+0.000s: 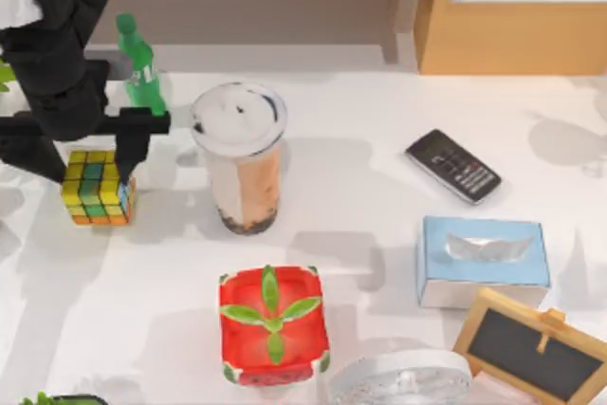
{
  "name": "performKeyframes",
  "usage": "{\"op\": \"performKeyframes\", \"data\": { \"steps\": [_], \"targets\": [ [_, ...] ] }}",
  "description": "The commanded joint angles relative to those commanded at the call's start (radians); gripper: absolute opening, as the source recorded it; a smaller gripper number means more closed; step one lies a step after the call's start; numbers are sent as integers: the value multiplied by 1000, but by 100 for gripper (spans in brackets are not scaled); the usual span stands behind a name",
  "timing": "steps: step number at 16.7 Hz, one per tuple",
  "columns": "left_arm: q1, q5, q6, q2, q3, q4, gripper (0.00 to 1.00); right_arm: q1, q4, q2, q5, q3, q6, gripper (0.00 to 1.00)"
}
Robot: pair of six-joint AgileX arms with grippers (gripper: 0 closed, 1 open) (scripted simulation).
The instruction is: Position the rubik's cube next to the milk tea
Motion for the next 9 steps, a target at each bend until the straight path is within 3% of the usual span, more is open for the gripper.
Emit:
{"op": "performKeyframes", "data": {
  "steps": [3, 9],
  "targets": [
    [0, 0, 0, 0, 0, 0, 98, 0, 0, 0, 0, 0, 0, 100],
    [0, 0, 0, 0, 0, 0, 100, 0, 0, 0, 0, 0, 0, 100]
  ]
}}
